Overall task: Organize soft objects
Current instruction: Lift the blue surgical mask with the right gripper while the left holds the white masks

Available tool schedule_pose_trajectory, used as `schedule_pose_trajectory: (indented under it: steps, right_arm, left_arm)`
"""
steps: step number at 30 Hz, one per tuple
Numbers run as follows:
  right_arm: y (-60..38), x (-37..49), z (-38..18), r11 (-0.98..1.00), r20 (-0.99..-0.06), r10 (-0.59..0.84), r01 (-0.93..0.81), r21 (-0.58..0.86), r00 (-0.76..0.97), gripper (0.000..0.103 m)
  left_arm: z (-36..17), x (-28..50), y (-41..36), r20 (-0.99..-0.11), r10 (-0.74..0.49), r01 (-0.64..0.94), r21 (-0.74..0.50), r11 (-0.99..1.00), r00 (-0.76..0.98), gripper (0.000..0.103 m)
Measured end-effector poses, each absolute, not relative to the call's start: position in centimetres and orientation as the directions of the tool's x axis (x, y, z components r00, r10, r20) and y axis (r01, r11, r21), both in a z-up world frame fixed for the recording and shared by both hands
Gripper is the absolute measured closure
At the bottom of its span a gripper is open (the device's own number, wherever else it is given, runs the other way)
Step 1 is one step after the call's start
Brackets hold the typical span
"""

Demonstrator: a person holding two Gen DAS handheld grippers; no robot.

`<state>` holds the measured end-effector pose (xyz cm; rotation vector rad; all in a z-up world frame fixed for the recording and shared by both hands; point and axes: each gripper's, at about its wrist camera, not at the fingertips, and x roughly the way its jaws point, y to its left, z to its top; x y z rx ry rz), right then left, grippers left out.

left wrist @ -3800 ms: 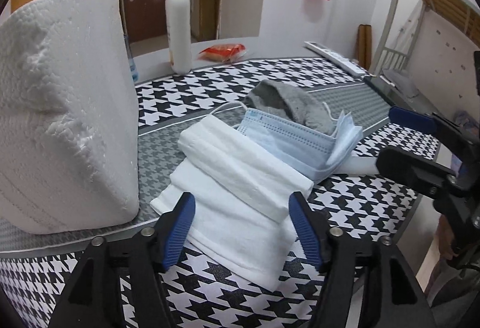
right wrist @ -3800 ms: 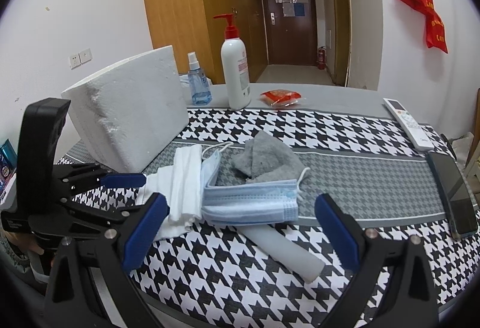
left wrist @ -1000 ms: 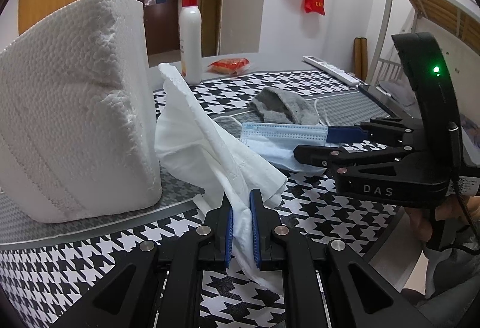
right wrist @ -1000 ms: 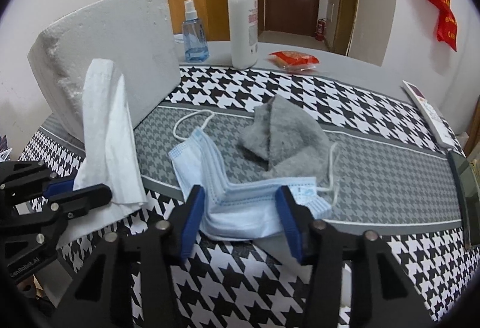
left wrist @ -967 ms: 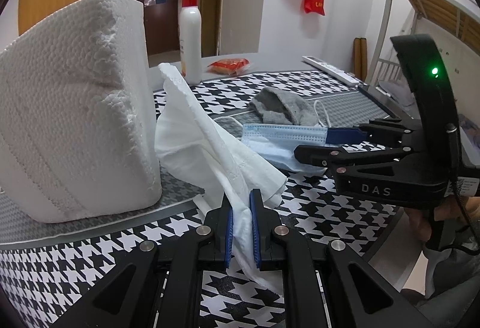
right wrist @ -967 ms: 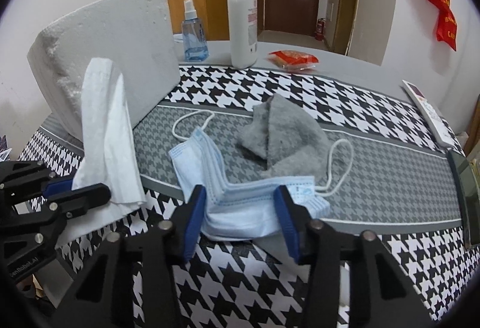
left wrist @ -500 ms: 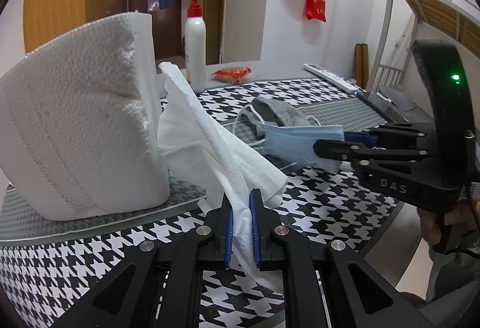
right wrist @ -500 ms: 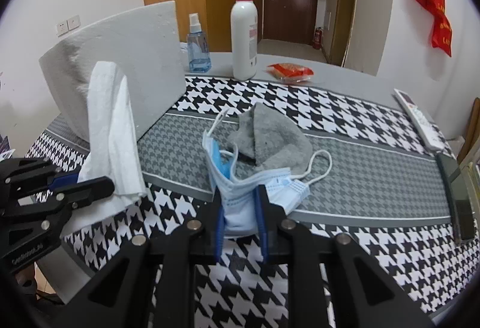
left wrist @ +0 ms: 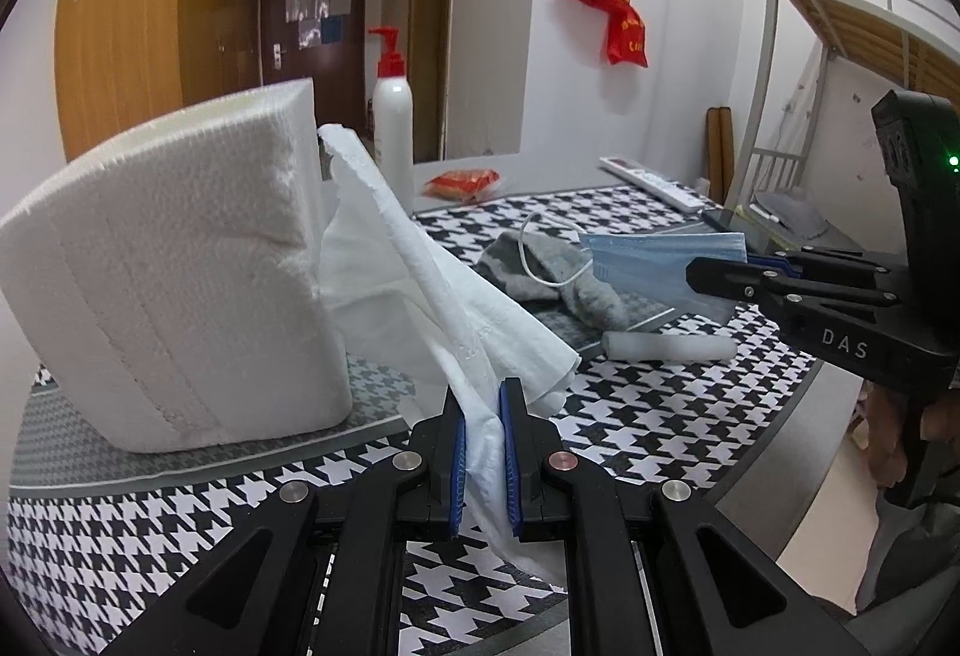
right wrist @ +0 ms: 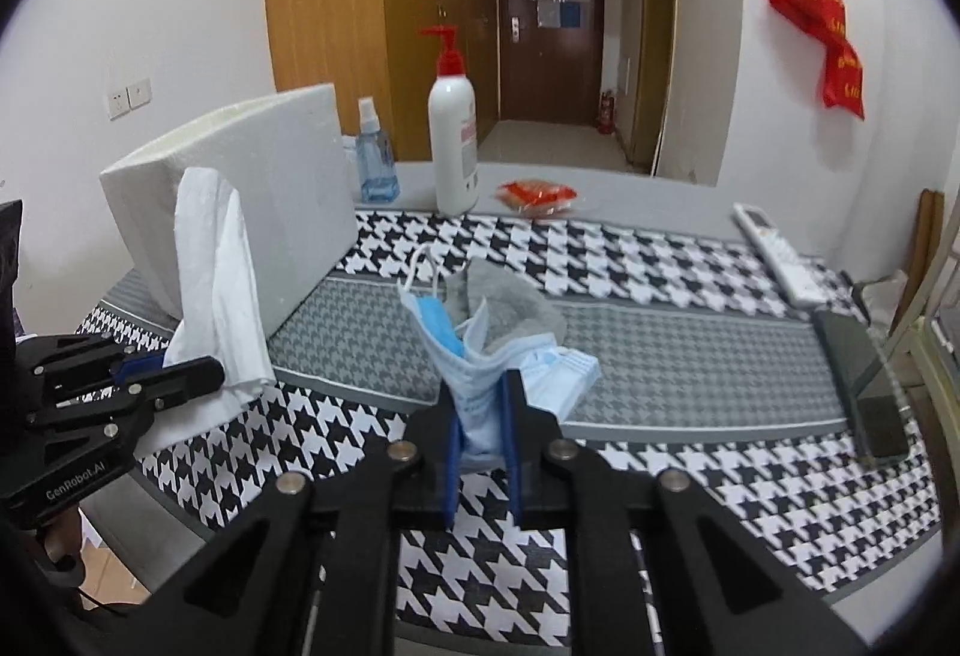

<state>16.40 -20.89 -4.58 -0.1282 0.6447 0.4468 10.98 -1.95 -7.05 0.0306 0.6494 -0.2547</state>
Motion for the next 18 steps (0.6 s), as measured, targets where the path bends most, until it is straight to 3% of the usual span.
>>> schedule_pose_trajectory:
  steps: [18]
  right_arm:
    - [-21.4, 14.0, -1.7, 0.891, -0.521, 0.396, -0.453, 0.021, 0.756, 0.088]
  left_arm:
    - [-3.3, 9.4, -3.6, -0.536, -0.216, 0.261, 0.007, 0.965, 0.816, 0.092]
